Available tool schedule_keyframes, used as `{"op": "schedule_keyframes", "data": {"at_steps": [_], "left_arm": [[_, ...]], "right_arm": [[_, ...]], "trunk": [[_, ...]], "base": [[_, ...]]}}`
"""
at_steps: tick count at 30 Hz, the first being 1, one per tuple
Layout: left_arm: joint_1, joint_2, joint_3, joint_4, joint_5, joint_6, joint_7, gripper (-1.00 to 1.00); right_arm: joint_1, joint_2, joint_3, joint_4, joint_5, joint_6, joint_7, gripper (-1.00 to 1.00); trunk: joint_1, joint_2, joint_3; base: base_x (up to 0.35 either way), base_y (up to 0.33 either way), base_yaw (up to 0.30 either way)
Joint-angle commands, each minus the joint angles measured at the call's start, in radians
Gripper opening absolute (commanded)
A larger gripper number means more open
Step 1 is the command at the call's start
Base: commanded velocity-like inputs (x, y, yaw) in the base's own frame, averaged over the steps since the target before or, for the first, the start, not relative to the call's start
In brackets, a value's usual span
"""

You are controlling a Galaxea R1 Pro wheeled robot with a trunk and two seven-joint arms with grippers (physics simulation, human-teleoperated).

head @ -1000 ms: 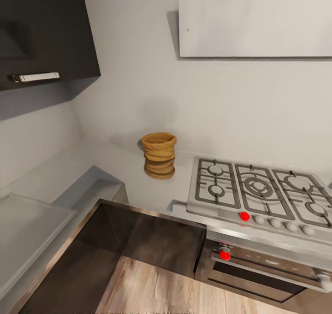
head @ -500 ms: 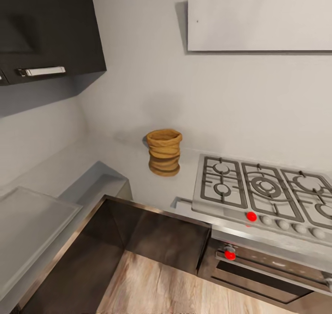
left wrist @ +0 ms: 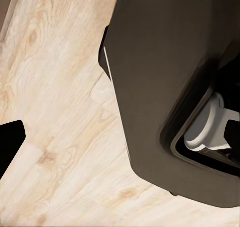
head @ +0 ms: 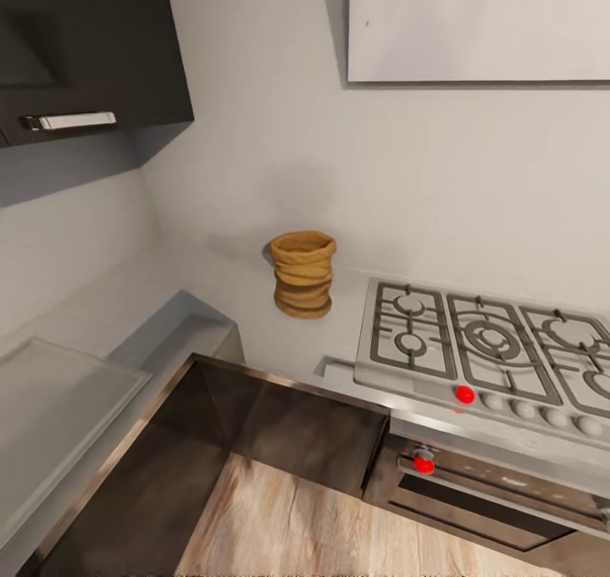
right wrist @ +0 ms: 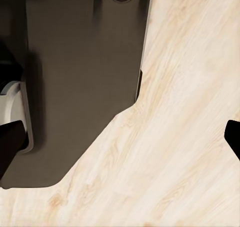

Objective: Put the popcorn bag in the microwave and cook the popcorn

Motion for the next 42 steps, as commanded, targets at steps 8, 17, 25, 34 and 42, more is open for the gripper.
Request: {"op": "schedule_keyframes", "data": {"at_steps": [8,17,25,34,42], "left_arm": [[0.0,0.001,0.002,-0.001,0.003,-0.003,0.002,1.0],[0.0,0.001,0.002,-0.001,0.003,-0.003,0.002,1.0],[0.0,0.002,0.002,-0.001,0.004,-0.001,0.002,1.0],[0.0,0.003,0.002,-0.001,0.004,-0.001,0.002,1.0],[0.0,0.003,0.002,-0.001,0.004,-0.001,0.002,1.0]], "right_arm": [[-0.001,0.0,-0.009,0.001,0.009,-0.005,0.0,1.0],[-0.001,-0.001,-0.009,0.001,0.009,-0.003,0.001,1.0],[-0.001,0.0,-0.004,0.001,0.01,0.001,0.002,1.0],[-0.001,0.0,-0.005,0.001,0.01,0.001,0.002,1.0],[-0.001,0.005,-0.006,0.001,0.011,0.0,-0.009,1.0]], "trunk": [[0.0,-0.002,-0.015],[0.0,-0.002,-0.029],[0.0,-0.002,-0.042],[0.0,-0.002,-0.057],[0.0,-0.002,-0.07]], "base": [[0.0,0.0,0.0],[0.0,0.0,0.0],[0.0,0.0,0.0],[0.0,0.0,0.0],[0.0,0.0,0.0]]}}
